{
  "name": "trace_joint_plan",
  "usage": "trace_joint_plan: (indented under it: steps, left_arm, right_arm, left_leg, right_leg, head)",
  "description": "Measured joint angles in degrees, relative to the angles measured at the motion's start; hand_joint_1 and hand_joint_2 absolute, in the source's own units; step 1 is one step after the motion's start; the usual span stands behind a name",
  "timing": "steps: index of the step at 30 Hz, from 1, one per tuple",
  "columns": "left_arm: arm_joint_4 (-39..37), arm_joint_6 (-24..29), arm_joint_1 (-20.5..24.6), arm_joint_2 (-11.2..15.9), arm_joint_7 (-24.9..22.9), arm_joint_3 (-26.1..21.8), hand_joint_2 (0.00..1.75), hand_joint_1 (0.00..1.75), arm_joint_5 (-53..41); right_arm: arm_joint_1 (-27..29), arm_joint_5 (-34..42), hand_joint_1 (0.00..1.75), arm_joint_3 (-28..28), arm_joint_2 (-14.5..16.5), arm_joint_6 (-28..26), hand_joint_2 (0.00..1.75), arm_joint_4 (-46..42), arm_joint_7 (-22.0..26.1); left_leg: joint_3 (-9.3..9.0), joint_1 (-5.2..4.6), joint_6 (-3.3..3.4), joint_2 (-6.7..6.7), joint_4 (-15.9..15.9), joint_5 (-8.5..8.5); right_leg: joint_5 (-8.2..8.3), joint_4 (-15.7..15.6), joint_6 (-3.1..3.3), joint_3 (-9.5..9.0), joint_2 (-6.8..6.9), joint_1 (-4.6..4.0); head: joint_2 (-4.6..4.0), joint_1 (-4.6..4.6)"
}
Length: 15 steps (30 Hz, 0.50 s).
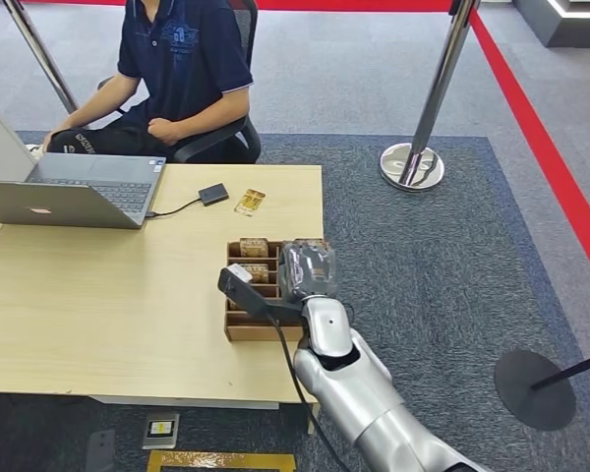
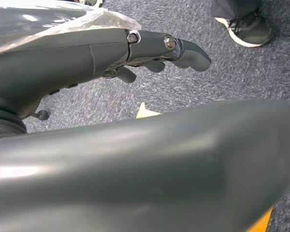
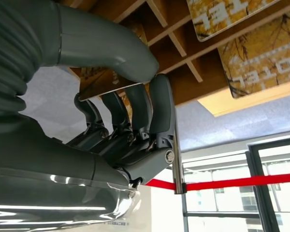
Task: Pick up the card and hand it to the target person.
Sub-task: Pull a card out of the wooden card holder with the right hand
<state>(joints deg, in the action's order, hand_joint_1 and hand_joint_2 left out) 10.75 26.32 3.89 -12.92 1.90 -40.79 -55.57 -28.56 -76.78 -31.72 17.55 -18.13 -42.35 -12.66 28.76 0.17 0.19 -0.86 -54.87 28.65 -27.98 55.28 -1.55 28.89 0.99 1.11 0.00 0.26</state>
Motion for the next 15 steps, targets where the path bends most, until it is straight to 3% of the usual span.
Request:
trace_joint_plan:
  steps: [15]
  left_arm:
    - [-0.02, 0.5, -0.02, 0.0, 0.33, 0.0, 0.0, 0.0, -1.01]
  right_arm:
    - [3.31, 0.79, 1.29, 0.09, -2.55, 0.81, 1.75, -12.67, 0.97]
  left_leg:
    - [0.0, 0.0, 0.0, 0.0, 0.0, 0.0]
  right_leg:
    - [0.0, 0.0, 0.0, 0.01, 0.0, 0.0]
  head:
    - [0.0, 0.01]
